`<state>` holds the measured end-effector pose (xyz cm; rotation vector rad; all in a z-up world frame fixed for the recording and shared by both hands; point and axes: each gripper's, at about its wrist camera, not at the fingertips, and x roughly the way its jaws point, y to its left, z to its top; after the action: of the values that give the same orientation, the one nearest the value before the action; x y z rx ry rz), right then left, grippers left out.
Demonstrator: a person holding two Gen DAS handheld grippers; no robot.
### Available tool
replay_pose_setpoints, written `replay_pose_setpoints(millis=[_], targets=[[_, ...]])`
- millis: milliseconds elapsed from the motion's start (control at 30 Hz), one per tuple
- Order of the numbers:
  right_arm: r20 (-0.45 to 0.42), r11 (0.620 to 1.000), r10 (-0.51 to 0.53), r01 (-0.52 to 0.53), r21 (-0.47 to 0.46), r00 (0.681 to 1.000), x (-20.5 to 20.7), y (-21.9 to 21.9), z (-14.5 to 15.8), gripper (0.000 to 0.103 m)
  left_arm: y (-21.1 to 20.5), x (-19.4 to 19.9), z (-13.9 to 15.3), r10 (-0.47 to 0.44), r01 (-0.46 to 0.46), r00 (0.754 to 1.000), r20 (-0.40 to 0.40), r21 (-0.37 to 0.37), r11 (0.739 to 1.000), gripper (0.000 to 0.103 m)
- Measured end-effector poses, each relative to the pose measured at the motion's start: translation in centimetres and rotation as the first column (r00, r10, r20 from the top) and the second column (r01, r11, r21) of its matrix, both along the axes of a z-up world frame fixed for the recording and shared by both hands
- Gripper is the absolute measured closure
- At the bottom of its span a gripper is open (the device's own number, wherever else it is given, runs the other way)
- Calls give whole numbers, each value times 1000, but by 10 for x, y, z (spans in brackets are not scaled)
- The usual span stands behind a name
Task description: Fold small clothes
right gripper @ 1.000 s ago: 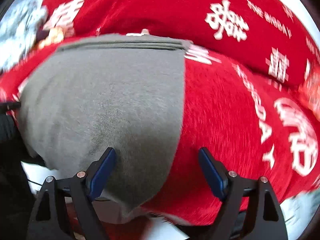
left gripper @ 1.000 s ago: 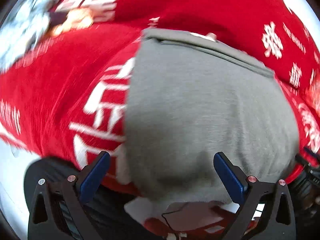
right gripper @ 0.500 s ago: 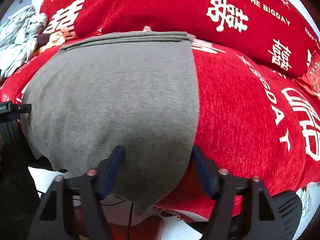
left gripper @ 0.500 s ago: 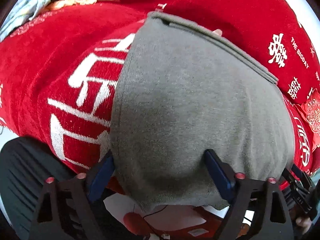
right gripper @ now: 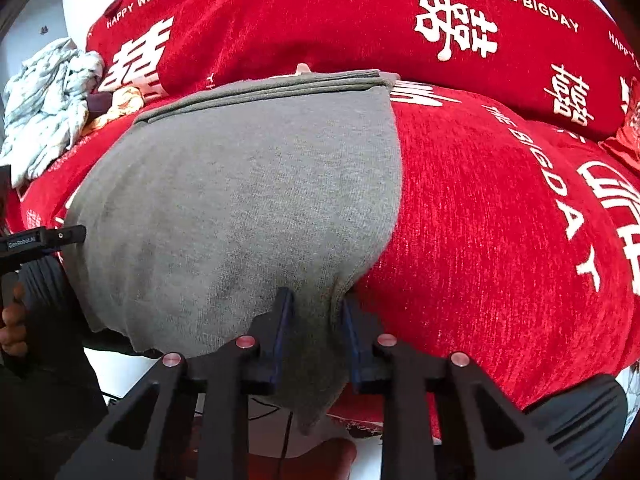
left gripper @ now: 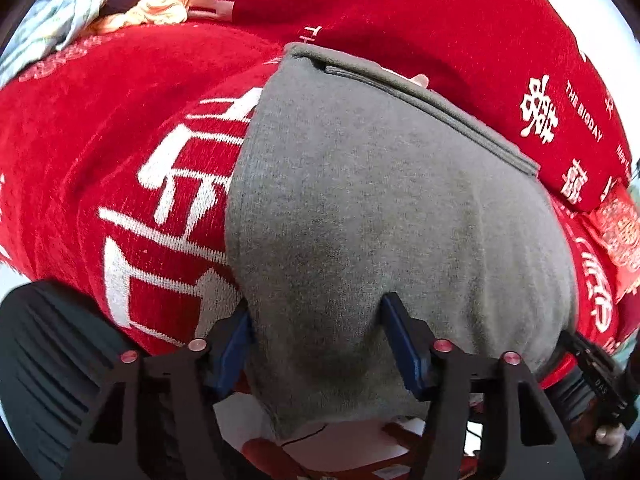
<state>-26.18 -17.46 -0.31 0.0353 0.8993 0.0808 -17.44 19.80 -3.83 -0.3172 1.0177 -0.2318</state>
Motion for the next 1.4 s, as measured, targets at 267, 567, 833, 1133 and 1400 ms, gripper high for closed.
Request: replay_pose_setpoints(millis=[267, 567, 833, 1133, 1400], targets=[[2, 999, 32, -32, -33, 999, 0, 12, -3, 64, 0, -2, 0, 9, -9, 1000, -1, 41, 999, 42], [11, 977, 50, -52, 206, 999, 3, -18, 8, 90, 10, -7, 8, 2, -2, 1000, 0, -32, 999, 89], [119, 916, 29, -74, 394, 992, 29, -41, 41, 90, 14, 28, 43, 3, 9, 996, 90, -130, 991, 90], [52, 869, 95, -108, 484, 994, 65, -44, 19, 79, 13, 52, 22, -58, 60, 998, 19, -221, 973, 48], [19, 832, 193, -174, 528, 981, 69, -61, 2, 52, 6, 43, 24, -140, 150, 987, 74, -153, 977, 22]])
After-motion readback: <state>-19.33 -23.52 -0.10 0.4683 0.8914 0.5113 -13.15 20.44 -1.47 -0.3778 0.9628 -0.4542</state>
